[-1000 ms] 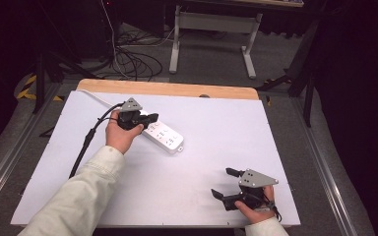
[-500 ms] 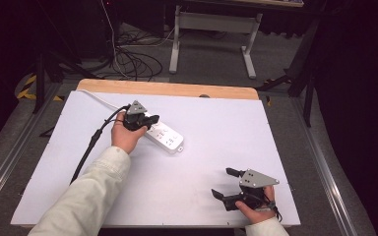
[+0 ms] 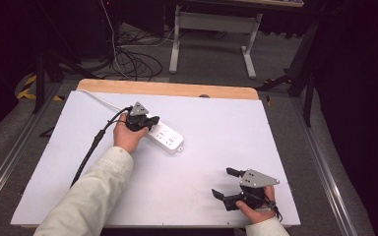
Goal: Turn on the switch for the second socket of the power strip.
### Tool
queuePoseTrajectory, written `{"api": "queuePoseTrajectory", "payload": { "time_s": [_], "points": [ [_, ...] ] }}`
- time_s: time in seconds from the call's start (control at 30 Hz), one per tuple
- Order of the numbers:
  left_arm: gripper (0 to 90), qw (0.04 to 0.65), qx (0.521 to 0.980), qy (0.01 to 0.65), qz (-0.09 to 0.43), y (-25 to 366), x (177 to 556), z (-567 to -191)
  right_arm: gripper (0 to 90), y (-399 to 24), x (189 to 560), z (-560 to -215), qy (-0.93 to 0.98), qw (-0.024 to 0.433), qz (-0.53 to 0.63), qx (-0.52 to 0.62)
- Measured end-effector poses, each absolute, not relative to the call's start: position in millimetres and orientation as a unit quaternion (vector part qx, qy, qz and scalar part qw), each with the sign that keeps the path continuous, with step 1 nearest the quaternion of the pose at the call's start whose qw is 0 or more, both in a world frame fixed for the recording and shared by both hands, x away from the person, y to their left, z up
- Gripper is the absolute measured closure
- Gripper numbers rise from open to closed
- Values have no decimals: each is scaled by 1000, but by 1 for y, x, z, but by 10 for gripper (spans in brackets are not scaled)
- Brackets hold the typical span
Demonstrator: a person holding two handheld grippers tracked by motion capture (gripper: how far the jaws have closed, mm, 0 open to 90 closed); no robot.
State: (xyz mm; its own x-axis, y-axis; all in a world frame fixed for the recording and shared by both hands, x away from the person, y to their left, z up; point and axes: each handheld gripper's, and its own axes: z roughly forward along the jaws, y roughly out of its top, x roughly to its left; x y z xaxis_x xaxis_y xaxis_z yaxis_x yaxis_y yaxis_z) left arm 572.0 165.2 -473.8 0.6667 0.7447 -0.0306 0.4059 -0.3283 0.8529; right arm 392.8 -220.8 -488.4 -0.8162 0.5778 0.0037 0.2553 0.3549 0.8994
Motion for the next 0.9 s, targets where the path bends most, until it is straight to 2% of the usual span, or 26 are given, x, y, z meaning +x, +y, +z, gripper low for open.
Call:
{"api": "queuePoseTrajectory", "payload": {
  "time_s": [0.9],
  "points": [
    [898,443,796,359,205,162,574,-480,104,-221,392,-488,806,156,510,258]
  ]
}}
